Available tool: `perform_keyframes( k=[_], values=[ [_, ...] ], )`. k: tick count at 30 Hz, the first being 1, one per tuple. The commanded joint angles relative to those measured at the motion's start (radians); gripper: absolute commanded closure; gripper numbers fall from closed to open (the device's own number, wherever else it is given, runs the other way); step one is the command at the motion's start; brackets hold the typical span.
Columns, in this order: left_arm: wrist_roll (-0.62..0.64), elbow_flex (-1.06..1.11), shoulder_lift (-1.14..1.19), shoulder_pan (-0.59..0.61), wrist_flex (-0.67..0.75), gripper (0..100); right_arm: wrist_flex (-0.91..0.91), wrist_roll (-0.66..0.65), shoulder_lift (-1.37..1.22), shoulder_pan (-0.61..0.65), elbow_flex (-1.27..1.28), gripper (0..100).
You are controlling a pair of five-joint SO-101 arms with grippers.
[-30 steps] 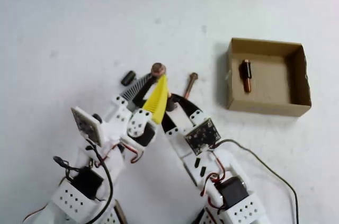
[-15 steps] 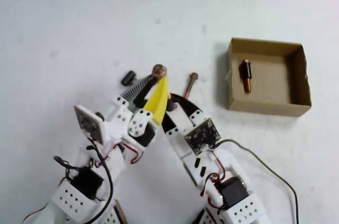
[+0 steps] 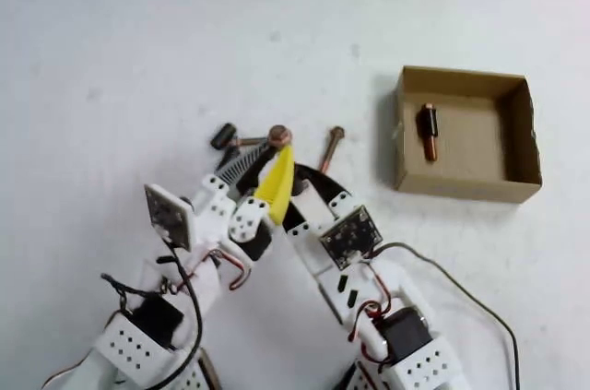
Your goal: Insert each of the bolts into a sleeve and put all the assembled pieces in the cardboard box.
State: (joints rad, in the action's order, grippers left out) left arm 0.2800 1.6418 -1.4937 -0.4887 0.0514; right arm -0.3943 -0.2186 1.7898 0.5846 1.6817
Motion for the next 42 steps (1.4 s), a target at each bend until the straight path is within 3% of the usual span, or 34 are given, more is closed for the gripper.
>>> perform_keyframes(
  k=[1, 7, 14, 23, 33, 37, 42],
  values=[
    [0.003, 0.02, -0.015, 0.01, 0.002, 98, 0.018, -0.002, 0.012, -0.03, 0.008, 98.2],
    [0.002, 0.021, -0.015, 0.016, 0.003, 97, 0.018, -0.002, 0.012, -0.028, 0.008, 98.2],
    [0.003, 0.021, -0.015, 0.016, -0.038, 79, 0.018, -0.002, 0.012, -0.028, 0.008, 98.2],
    [0.002, -0.015, -0.016, 0.025, -0.052, 79, 0.018, -0.002, 0.012, -0.03, 0.008, 98.2],
    [0.003, -0.11, -0.016, 0.165, -0.064, 79, 0.016, -0.002, 0.012, -0.074, 0.008, 98.2],
    [0.003, -0.198, -0.016, 0.165, -0.233, 79, 0.018, -0.002, 0.012, -0.14, 0.008, 98.2],
    [0.003, -0.399, -0.016, 0.234, -0.661, 79, 0.018, 0.0, 0.012, -0.203, 0.006, 98.2]
  ],
)
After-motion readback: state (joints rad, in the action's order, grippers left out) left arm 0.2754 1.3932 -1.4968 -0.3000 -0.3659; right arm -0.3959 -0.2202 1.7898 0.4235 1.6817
